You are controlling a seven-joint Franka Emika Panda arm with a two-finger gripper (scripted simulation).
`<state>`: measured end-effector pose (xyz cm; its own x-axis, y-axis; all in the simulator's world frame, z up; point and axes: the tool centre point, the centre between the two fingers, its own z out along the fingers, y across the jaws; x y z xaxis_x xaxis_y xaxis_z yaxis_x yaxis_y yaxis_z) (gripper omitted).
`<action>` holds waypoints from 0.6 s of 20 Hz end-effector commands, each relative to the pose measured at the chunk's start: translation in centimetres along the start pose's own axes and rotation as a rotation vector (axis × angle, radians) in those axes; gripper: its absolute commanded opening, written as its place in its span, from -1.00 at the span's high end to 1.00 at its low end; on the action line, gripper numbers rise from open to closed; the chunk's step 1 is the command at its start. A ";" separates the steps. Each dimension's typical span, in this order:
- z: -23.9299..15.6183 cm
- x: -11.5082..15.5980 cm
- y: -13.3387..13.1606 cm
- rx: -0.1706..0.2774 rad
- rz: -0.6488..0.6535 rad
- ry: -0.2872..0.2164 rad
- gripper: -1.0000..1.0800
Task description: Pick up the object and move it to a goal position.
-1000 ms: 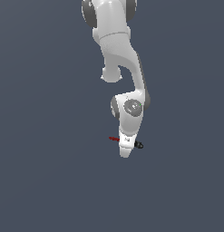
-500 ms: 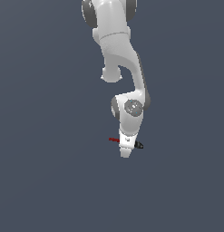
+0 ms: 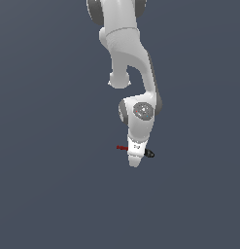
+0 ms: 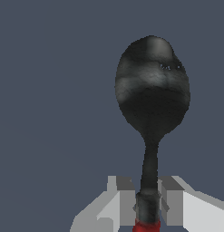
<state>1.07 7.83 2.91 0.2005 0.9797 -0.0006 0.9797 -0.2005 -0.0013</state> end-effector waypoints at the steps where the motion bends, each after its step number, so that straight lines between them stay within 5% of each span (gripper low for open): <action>1: -1.3 -0.1 -0.2 -0.001 0.000 0.000 1.00; 12: -11.0 -0.7 -1.8 -0.001 -0.001 -0.002 1.00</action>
<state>-0.50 7.52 12.19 0.1992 0.9799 -0.0027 0.9799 -0.1992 -0.0009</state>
